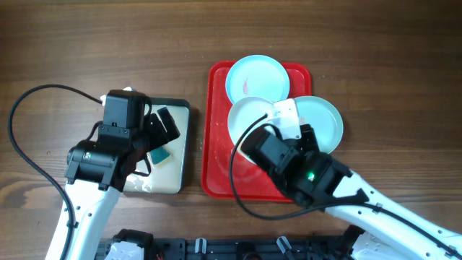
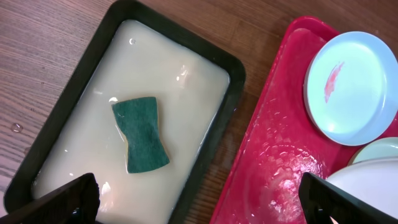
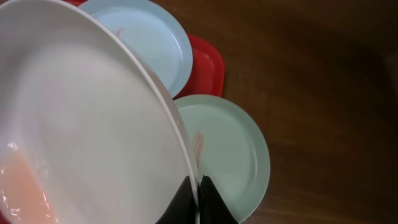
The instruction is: Clean dirty plates on tray and stack at the side
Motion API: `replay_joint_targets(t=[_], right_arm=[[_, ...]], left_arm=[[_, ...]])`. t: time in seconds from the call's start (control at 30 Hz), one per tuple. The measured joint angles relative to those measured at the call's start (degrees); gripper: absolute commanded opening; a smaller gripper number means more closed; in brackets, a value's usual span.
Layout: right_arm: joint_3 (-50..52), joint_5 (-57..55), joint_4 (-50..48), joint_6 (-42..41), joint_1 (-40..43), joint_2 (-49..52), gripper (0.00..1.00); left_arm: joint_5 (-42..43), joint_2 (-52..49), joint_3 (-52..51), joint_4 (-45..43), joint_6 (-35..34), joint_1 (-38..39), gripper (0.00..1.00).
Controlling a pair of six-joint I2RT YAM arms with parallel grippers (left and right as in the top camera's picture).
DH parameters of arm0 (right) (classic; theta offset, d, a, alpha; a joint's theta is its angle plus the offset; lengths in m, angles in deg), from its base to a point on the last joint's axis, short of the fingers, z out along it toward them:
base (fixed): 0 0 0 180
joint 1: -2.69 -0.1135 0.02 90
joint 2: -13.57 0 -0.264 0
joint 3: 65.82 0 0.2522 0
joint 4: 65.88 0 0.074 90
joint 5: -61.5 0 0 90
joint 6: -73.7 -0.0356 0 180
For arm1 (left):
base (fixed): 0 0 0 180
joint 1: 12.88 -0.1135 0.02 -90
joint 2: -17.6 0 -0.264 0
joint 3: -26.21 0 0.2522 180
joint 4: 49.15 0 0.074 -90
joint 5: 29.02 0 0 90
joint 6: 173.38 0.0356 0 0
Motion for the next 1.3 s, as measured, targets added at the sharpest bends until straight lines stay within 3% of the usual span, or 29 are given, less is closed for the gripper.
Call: replay_joint_targets(t=[0.37,0.6,0.8,1.3], right_arm=[[0.0,-15.5,-6.5,9.9,-12.4,6.0,0.04],[0.0,-23.9,-11.3,14.4,-12.4,6.1,0.04],[0.0,-25.0,-14.1,19.2,-12.4,6.1,0.04],[0.0,-26.0,-16.0,20.8,-11.3,6.2,0.04]], left_arm=[[0.0,0.0,0.0,0.0,0.0,0.0,1.0],[0.0,0.0,0.0,0.0,0.0,0.0,1.0],[0.0,0.0,0.0,0.0,0.0,0.0,1.0],[0.0,0.0,0.0,0.0,0.0,0.0,1.0]])
